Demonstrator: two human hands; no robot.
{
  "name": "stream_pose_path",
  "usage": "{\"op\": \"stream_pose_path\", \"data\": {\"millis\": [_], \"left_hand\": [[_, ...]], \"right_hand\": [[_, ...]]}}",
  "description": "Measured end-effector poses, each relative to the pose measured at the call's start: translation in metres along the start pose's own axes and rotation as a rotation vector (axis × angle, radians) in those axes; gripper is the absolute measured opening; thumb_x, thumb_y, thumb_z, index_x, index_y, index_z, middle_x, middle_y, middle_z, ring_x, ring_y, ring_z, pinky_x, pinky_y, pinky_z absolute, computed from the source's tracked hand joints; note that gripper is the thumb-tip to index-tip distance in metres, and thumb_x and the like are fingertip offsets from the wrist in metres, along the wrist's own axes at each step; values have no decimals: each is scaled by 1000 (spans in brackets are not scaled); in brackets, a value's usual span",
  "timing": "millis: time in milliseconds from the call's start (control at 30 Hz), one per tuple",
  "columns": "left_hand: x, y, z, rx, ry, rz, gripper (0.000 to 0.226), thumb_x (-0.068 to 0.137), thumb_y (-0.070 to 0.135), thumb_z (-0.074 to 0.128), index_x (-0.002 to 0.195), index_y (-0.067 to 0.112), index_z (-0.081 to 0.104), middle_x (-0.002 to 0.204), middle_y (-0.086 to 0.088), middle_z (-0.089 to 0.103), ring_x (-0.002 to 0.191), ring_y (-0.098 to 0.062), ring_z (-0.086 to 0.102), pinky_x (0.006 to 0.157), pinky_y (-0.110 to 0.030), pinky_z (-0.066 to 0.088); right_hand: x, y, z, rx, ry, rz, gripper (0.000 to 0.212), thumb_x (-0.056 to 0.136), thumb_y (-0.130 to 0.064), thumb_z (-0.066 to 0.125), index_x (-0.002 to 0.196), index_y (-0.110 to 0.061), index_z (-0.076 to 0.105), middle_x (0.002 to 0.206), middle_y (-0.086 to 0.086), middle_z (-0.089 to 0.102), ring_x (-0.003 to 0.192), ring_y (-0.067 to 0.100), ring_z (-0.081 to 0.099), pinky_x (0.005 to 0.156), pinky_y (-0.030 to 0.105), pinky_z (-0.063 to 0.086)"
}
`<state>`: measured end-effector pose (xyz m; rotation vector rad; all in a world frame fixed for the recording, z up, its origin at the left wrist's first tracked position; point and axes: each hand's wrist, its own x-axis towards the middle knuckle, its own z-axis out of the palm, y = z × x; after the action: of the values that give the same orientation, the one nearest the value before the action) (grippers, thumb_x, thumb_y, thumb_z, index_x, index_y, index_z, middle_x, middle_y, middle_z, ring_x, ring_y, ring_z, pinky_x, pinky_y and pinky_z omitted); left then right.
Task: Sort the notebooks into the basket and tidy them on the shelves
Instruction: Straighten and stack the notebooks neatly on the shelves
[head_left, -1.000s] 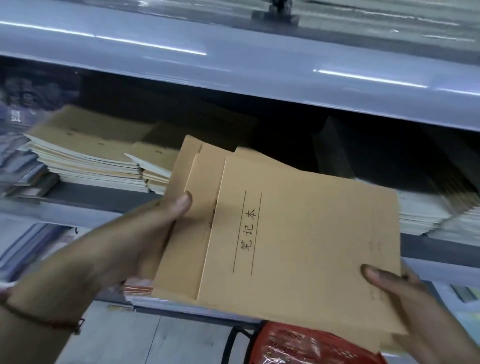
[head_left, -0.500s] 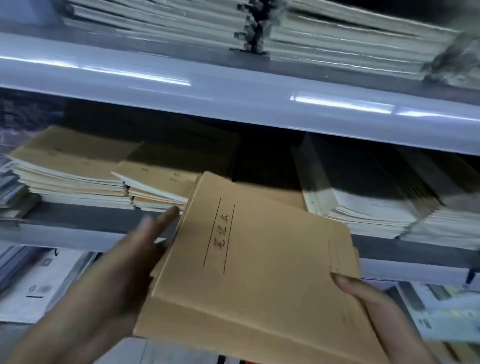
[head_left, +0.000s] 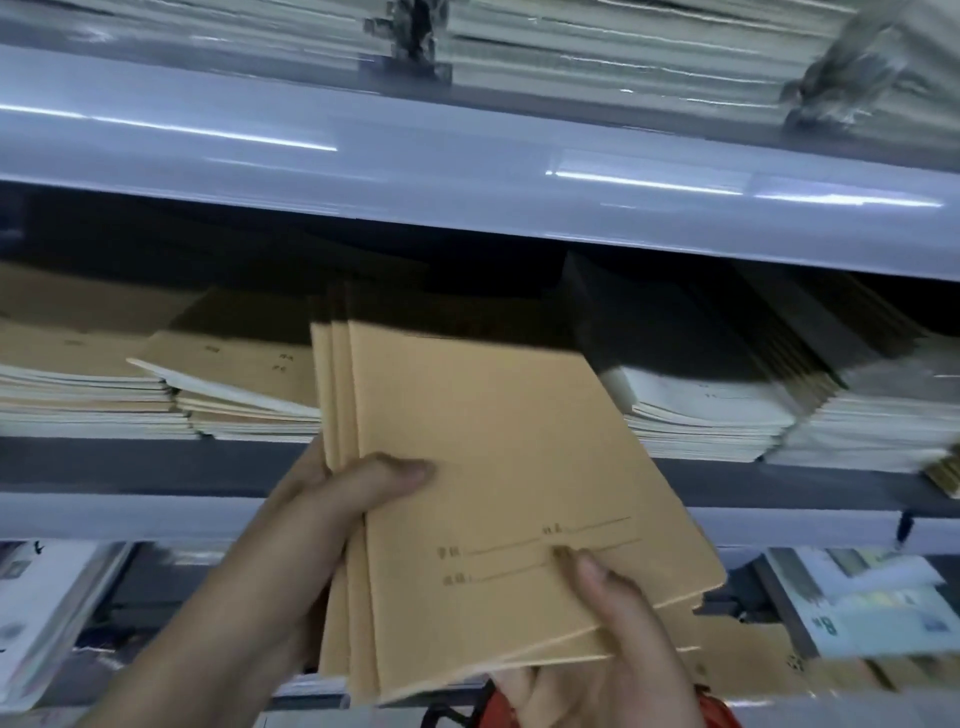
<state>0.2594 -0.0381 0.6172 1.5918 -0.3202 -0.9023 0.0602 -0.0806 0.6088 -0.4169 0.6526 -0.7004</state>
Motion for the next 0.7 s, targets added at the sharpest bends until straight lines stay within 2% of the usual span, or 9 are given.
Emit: {"op": "stream_pose_path", "data": {"millis": [67, 133, 200, 267, 333, 400, 500, 600, 700], "left_hand": [[0, 7, 11, -77, -77, -15, 45, 50, 3, 74, 95, 9, 70, 72, -7, 74, 58, -20, 72, 46, -19, 50], [-5, 9, 17, -70, -202, -35, 44, 53, 14, 80, 96, 10, 72, 68, -9, 73, 50, -15, 69, 42, -19, 49], [-3, 9, 22, -54, -217, -81, 33, 91, 35, 63, 116, 15, 69, 74, -3, 76, 63, -11, 73, 57, -21, 54], [-7, 8, 20, 143, -121, -55, 41, 97, 59, 45, 117, 31, 67, 86, 11, 77, 81, -5, 71, 75, -30, 54], [-20, 0, 5, 412, 89, 263, 38, 97, 60, 36, 104, 37, 66, 81, 17, 70, 76, 2, 63, 68, -29, 46], [-21, -1, -18, 750, 306, 647, 24, 99, 42, 40, 109, 38, 62, 84, 15, 65, 79, -3, 60, 67, -29, 43], [14, 2, -48, 1382, 259, 910, 46, 91, 40, 42, 128, 20, 59, 123, -5, 61, 117, -28, 54, 103, -46, 41], [50, 6, -54, 1677, 60, 787, 61, 96, 53, 22, 141, 22, 49, 137, -12, 54, 123, -38, 49, 109, -56, 35], [67, -2, -45, 1713, 117, 708, 62, 96, 53, 7, 145, 27, 34, 137, -10, 52, 120, -38, 49, 104, -57, 36]], "right_hand": [[14, 1, 22, 93, 49, 89, 36, 49, -7, 80, 85, -11, 81, 79, 19, 75, 58, 27, 73, 65, 45, 61], [12, -2, 24, 157, 44, 24, 34, 61, -7, 68, 94, -14, 76, 92, 16, 77, 69, 30, 75, 54, 48, 60], [19, 2, 22, 157, 86, 10, 37, 66, -8, 65, 103, -15, 72, 92, 14, 77, 69, 29, 75, 53, 46, 61], [24, 5, 23, 153, 137, 31, 38, 66, -8, 64, 103, -14, 71, 87, 13, 77, 64, 29, 75, 51, 47, 60], [22, 4, 26, 162, 160, 26, 33, 66, -7, 64, 97, -14, 73, 85, 13, 77, 64, 29, 75, 54, 50, 59], [20, 3, 28, 165, 143, -5, 22, 67, -8, 64, 81, -14, 80, 86, 12, 78, 67, 29, 75, 58, 54, 57], [19, 9, 28, 163, 113, -74, 22, 70, -8, 62, 68, -19, 81, 87, 8, 78, 73, 28, 76, 59, 51, 58], [23, 22, 28, 126, 133, -104, 23, 69, -10, 62, 75, -20, 81, 86, 5, 78, 69, 23, 76, 54, 41, 61], [30, 33, 28, 126, 194, -114, 30, 68, -11, 64, 97, -14, 72, 83, 4, 78, 65, 21, 75, 53, 38, 61]]}}
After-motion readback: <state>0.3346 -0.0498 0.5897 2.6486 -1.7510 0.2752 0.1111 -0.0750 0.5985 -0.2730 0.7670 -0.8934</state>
